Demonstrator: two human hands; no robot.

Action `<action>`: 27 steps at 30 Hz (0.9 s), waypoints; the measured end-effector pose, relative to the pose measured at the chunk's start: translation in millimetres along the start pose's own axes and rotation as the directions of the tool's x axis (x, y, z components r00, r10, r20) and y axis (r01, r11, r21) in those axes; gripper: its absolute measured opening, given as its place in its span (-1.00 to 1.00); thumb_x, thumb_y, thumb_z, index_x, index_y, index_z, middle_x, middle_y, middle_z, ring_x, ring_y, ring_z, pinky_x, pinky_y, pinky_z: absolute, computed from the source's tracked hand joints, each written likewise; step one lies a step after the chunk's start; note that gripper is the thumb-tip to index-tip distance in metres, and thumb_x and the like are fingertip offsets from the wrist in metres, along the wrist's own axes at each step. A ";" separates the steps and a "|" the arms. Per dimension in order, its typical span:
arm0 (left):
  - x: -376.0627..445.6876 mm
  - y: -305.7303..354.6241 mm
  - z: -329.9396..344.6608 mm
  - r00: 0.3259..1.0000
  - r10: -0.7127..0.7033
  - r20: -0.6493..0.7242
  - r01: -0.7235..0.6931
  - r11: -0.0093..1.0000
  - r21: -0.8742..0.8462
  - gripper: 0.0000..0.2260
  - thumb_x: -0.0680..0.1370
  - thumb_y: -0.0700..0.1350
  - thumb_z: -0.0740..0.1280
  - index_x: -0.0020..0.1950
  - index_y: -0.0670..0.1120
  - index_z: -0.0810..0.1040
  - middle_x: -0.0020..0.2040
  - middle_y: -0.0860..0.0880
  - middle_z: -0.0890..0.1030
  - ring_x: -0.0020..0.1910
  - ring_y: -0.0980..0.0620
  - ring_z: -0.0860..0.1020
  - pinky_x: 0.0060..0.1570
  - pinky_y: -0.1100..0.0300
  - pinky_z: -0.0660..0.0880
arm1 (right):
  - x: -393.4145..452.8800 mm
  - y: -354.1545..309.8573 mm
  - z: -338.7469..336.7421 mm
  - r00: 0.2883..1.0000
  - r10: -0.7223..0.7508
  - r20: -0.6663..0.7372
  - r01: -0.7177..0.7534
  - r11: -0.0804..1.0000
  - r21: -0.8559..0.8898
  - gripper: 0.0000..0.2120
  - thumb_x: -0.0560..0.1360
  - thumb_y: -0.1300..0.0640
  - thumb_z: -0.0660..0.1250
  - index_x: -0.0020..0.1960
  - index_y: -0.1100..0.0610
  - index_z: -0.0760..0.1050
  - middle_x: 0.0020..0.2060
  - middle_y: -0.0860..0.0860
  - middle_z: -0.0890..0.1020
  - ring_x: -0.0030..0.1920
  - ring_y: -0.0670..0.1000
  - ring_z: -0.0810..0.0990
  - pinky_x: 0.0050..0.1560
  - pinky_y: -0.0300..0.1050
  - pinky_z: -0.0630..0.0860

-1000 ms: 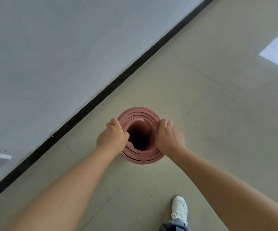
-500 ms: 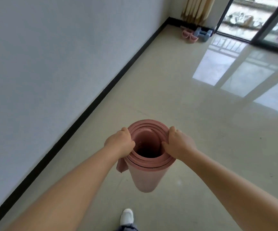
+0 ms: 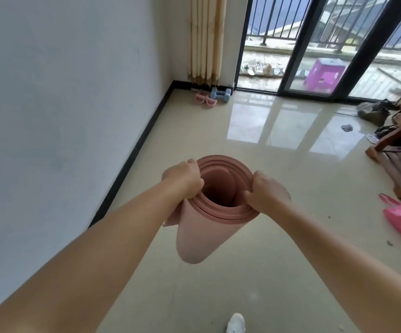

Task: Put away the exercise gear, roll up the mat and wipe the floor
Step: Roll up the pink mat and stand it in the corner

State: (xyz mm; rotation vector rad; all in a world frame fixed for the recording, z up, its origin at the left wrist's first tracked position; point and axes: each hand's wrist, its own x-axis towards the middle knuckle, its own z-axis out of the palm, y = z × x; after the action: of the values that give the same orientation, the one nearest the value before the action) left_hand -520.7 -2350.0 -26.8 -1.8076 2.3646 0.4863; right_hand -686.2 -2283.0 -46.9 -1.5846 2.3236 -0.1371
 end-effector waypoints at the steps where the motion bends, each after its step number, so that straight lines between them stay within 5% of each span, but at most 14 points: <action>1: 18.4 8.5 -6.7 1.000 0.004 -0.014 -0.004 1.000 -0.003 -0.68 0.59 -0.10 0.14 0.30 -0.21 0.31 0.24 -0.17 0.48 0.16 -0.17 0.50 -0.07 0.10 0.37 | 19.7 4.4 -8.3 1.000 -0.002 -0.030 0.003 1.000 0.018 -0.73 0.52 0.11 0.19 0.13 0.26 0.35 0.10 0.15 0.54 0.05 0.17 0.53 -0.18 -0.11 0.32; 12: 251.0 81.6 -61.0 0.996 -0.087 -0.006 0.086 0.992 -0.093 -0.71 0.58 -0.13 0.12 0.27 -0.22 0.33 0.19 -0.18 0.50 0.10 -0.18 0.52 -0.10 0.11 0.39 | 271.4 36.1 -77.1 0.990 -0.100 -0.098 0.112 0.986 0.122 -0.68 0.54 0.12 0.17 0.21 0.29 0.32 0.18 0.21 0.46 0.12 0.21 0.50 -0.07 -0.10 0.35; 22: 480.9 103.7 -110.6 0.989 -0.139 0.050 0.146 0.972 -0.186 -0.69 0.59 -0.16 0.13 0.31 -0.24 0.31 0.24 -0.20 0.48 0.17 -0.18 0.50 0.07 0.04 0.45 | 512.6 21.9 -118.6 0.995 -0.099 0.005 0.098 0.992 0.079 -0.69 0.53 0.12 0.21 0.20 0.27 0.33 0.18 0.19 0.43 0.13 0.20 0.49 -0.06 -0.10 0.36; 27: 618.7 103.0 -146.8 0.984 -0.153 0.088 0.168 0.967 -0.192 -0.68 0.58 -0.18 0.15 0.32 -0.24 0.31 0.23 -0.21 0.50 0.16 -0.18 0.51 -0.01 0.08 0.43 | 656.5 -0.9 -139.6 0.995 -0.071 0.068 0.067 0.996 0.060 -0.69 0.53 0.13 0.23 0.20 0.26 0.34 0.20 0.18 0.43 0.15 0.17 0.49 -0.07 -0.12 0.36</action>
State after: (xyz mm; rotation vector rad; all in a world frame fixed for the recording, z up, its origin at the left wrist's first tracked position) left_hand -776.4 -2940.7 -50.6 -2.0074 2.1666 0.7769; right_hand -946.8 -2901.5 -53.4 -1.6157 2.1931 -0.1607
